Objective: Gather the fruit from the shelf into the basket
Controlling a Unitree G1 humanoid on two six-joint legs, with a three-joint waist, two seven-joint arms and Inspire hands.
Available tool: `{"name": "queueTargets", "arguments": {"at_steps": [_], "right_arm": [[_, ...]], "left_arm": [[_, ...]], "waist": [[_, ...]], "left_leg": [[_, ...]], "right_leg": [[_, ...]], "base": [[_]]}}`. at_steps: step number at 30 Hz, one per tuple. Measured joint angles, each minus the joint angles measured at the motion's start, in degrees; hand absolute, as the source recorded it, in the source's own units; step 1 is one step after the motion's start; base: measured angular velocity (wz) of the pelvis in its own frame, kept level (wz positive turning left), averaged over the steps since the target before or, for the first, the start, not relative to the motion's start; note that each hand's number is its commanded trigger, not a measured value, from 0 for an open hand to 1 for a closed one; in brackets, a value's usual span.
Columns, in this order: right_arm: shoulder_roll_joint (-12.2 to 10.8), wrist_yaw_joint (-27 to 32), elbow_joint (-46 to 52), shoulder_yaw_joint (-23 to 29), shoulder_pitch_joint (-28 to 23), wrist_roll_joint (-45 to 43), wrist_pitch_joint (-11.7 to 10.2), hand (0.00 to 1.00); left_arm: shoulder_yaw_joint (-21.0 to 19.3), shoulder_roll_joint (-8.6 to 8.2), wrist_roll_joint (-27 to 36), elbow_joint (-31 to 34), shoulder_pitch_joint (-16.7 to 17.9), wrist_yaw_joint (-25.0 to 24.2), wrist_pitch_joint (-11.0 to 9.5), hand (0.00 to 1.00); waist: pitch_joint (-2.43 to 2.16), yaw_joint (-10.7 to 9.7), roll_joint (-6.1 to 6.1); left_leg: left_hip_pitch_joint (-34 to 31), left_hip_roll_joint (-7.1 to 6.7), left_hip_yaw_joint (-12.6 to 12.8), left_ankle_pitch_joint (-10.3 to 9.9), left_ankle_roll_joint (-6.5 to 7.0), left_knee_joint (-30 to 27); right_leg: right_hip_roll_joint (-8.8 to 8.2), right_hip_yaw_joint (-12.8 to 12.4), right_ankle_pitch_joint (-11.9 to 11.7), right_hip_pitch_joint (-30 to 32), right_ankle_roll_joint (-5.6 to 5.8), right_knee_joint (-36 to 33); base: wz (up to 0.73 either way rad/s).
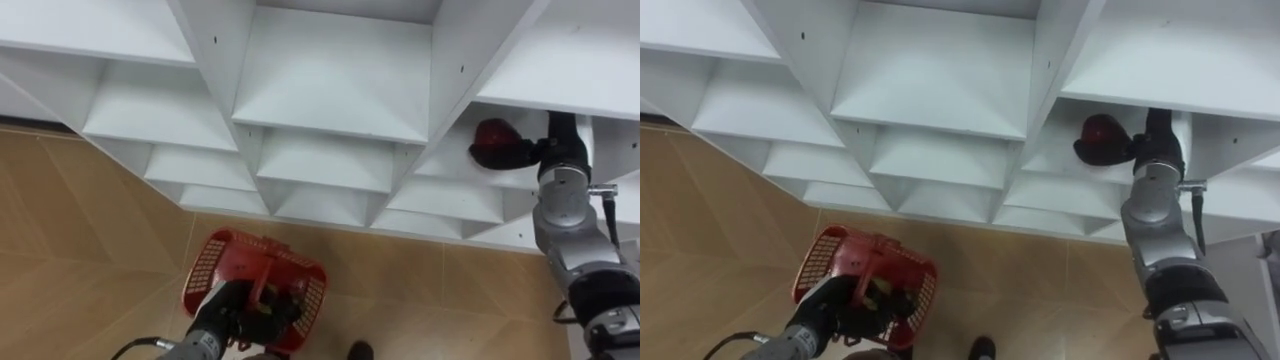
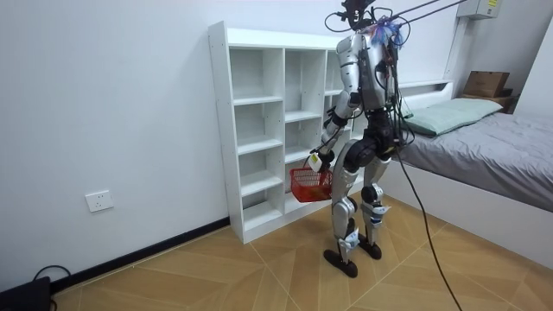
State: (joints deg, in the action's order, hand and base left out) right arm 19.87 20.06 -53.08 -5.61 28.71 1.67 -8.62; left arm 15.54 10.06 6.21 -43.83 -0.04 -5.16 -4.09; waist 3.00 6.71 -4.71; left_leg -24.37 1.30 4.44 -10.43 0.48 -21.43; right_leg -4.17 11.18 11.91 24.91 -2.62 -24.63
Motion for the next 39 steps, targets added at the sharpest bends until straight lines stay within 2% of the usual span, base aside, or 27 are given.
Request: {"name": "queueTargets", "arguments": {"at_steps": [1,5,10,17,21,25,30,39], "right_arm": [[0.00,0.00,-0.34,0.00,0.00,0.00,0.08,0.00],[0.01,0.01,-0.75,0.00,0.00,-0.21,1.16,0.00],[0.02,0.47,-2.74,-2.21,0.00,-0.19,1.20,0.00],[0.43,-0.25,-3.28,-2.19,0.06,-0.24,1.20,0.00],[0.43,-0.39,-3.35,-2.21,0.07,-2.59,2.50,0.00],[0.42,-1.50,-3.27,-2.21,0.44,-5.36,3.78,0.00],[0.41,-1.55,-3.21,-2.21,0.81,-7.04,4.48,0.00],[0.41,-1.46,-3.19,-4.36,1.76,-10.89,4.46,0.00]], "left_arm": [[0.22,0.24,0.00,-0.15,-0.18,0.01,0.00,1.00],[0.41,0.65,0.06,-0.27,-0.55,-0.02,0.00,1.00],[0.50,0.86,1.09,-0.31,-1.22,0.02,0.00,1.00],[0.48,0.80,1.09,-0.24,-1.68,-0.01,0.00,1.00],[0.47,0.71,1.08,-0.37,-1.69,0.00,0.11,1.00],[0.48,0.71,1.07,-0.38,-1.58,0.00,1.09,1.00],[0.48,0.72,1.08,-0.68,-1.65,-0.02,1.37,1.00],[1.52,0.72,1.07,-2.57,-2.09,-0.09,1.36,1.00]], "waist": [[0.20,-0.01,-0.02],[0.29,-0.03,-0.08],[0.30,0.06,-0.09],[0.29,0.03,-0.14],[0.28,0.07,-0.15],[0.27,0.10,-0.15],[0.23,0.26,-0.22],[0.21,0.42,-0.29]], "left_leg": [[-0.11,0.00,0.01,0.01,0.01,-0.05],[-0.59,-0.08,0.14,0.09,0.07,-0.05],[-1.12,-0.08,0.28,0.17,0.10,0.23],[-1.04,-0.07,0.41,0.17,0.09,0.33],[-1.04,-0.01,0.88,0.17,0.09,0.29],[-1.01,0.06,1.17,0.23,0.11,0.20],[-1.00,0.01,1.35,0.38,0.15,0.21],[-0.90,-0.03,1.54,0.60,0.13,0.21]], "right_leg": [[-0.01,-0.01,0.00,0.11,0.00,-0.01],[-0.10,-0.08,0.00,0.69,0.00,0.01],[-0.07,-0.17,-0.01,1.31,0.00,0.01],[-0.07,-0.35,-0.01,1.45,-0.01,-0.20],[-0.05,-0.37,-0.05,1.45,-0.03,-0.20],[0.00,-0.62,-0.22,1.52,-0.07,-0.23],[-0.07,-0.78,-0.23,1.63,-0.06,-0.40],[-0.15,-1.01,-0.27,1.95,-0.12,-1.12]], "base": [[0.00],[0.00],[0.00],[0.00],[-0.01],[-0.03],[0.00],[0.00]]}}
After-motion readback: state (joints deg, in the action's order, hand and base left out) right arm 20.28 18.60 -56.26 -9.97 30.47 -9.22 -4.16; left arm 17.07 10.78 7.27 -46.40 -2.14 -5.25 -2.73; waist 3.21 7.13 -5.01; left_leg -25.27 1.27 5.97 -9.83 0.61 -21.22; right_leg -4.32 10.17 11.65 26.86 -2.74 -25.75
